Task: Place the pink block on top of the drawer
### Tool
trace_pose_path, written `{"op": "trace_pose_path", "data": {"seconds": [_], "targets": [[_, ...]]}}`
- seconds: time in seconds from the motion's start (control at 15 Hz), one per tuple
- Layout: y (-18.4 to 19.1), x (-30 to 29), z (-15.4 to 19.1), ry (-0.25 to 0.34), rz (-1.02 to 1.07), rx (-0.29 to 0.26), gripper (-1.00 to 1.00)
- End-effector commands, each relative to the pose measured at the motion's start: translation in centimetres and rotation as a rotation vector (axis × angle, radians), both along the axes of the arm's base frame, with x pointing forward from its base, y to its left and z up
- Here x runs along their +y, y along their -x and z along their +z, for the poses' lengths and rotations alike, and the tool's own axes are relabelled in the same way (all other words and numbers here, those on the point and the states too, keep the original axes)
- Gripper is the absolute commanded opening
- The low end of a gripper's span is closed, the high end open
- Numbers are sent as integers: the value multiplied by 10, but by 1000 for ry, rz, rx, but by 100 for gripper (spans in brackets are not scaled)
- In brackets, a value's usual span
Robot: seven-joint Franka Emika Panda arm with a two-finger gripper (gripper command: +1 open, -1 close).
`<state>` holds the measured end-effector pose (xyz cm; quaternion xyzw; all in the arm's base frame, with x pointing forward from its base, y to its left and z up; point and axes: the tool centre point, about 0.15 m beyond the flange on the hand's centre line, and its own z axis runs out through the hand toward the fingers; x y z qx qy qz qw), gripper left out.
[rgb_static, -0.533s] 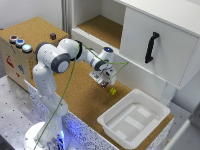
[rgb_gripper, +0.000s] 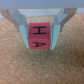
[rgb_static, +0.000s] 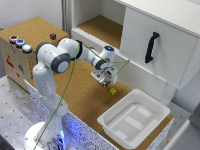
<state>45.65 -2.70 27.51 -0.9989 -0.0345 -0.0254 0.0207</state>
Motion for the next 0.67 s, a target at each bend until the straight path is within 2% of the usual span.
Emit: {"op": "trace_pose_path", "data": {"seconds": [0.0,0.2,0.4,0.47,0.6], "targets": [[21,53,68,48,187,-4,-100],[16,93,95,19,397,41,-100],[20,135,125,32,633,68,-100],[26,143,132,35,684,55,-100],[40,173,139,71,866,73,-100]]}}
